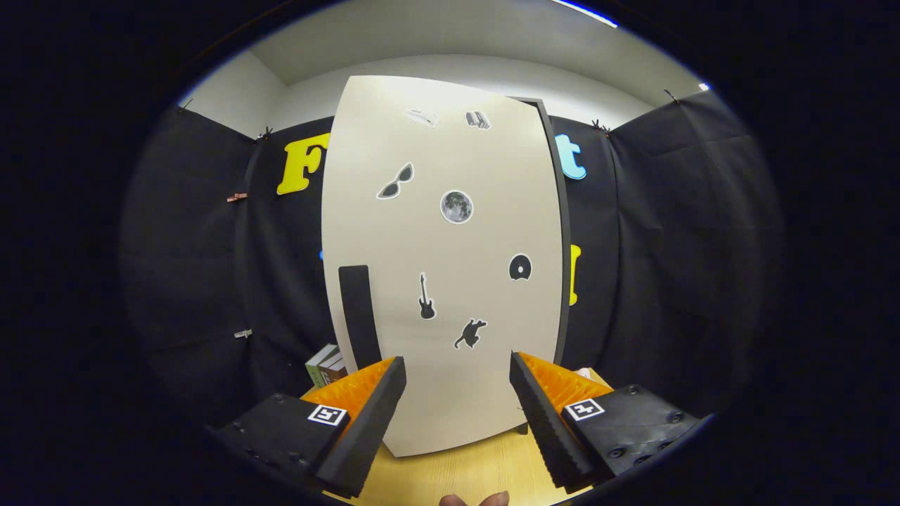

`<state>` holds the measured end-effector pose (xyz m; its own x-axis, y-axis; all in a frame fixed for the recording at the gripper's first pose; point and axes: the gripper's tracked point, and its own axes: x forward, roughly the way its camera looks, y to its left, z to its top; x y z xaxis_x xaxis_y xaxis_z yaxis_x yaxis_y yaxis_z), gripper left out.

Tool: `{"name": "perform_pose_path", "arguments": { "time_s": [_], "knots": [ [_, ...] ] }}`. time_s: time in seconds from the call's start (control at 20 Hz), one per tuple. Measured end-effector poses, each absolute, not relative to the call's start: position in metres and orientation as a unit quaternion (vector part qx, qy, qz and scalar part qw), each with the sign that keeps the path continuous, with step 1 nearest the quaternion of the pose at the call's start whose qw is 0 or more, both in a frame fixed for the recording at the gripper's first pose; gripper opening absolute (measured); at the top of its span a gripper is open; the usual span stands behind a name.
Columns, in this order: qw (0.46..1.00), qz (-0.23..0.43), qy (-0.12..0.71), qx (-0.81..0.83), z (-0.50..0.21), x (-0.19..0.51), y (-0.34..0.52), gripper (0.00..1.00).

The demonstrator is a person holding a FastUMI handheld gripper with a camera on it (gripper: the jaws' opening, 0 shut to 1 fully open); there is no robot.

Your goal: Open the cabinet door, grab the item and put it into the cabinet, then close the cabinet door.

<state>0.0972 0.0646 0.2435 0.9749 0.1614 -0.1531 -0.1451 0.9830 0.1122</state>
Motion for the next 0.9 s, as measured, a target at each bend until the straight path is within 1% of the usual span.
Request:
{"name": "perform_pose_path", "arguments": {
  "time_s": [0.9],
  "knots": [
    [0.995, 0.073, 0.064, 0.029, 0.2424, 0.1012, 0.0607, 0.96]
  ]
}}
